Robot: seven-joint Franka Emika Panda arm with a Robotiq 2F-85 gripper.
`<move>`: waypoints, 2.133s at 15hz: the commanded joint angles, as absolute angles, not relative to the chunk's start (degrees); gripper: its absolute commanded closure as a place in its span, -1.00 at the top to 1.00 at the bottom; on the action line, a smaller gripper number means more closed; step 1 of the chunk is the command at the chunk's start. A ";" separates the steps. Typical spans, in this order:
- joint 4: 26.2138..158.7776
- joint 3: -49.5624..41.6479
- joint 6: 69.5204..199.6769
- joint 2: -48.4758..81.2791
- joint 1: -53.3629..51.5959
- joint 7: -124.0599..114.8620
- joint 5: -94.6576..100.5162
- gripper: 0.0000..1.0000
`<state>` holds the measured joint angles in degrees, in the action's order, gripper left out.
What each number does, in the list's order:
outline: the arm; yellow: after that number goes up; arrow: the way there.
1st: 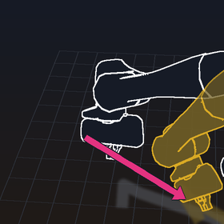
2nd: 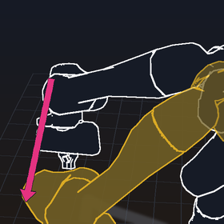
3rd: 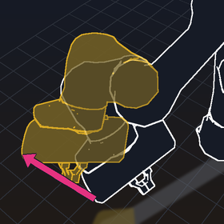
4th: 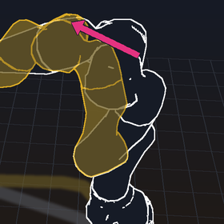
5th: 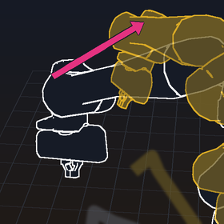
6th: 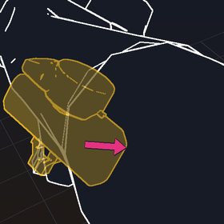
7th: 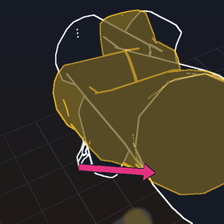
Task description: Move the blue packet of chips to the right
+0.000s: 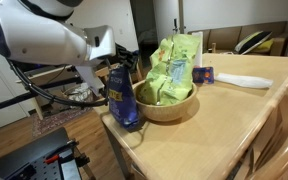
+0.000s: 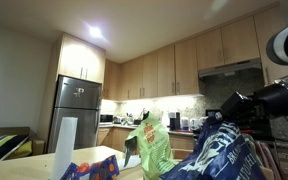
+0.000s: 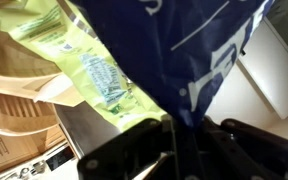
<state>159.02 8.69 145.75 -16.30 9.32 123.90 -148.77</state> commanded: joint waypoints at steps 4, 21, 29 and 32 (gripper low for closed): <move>157.59 7.28 150.15 -13.67 9.60 126.53 -149.31 -0.32; 158.57 9.49 157.30 -20.33 7.00 126.29 -149.26 1.00; 160.43 14.56 161.35 -32.41 9.17 125.52 -149.20 1.00; 158.85 15.75 162.18 -34.68 9.21 125.40 -149.19 1.00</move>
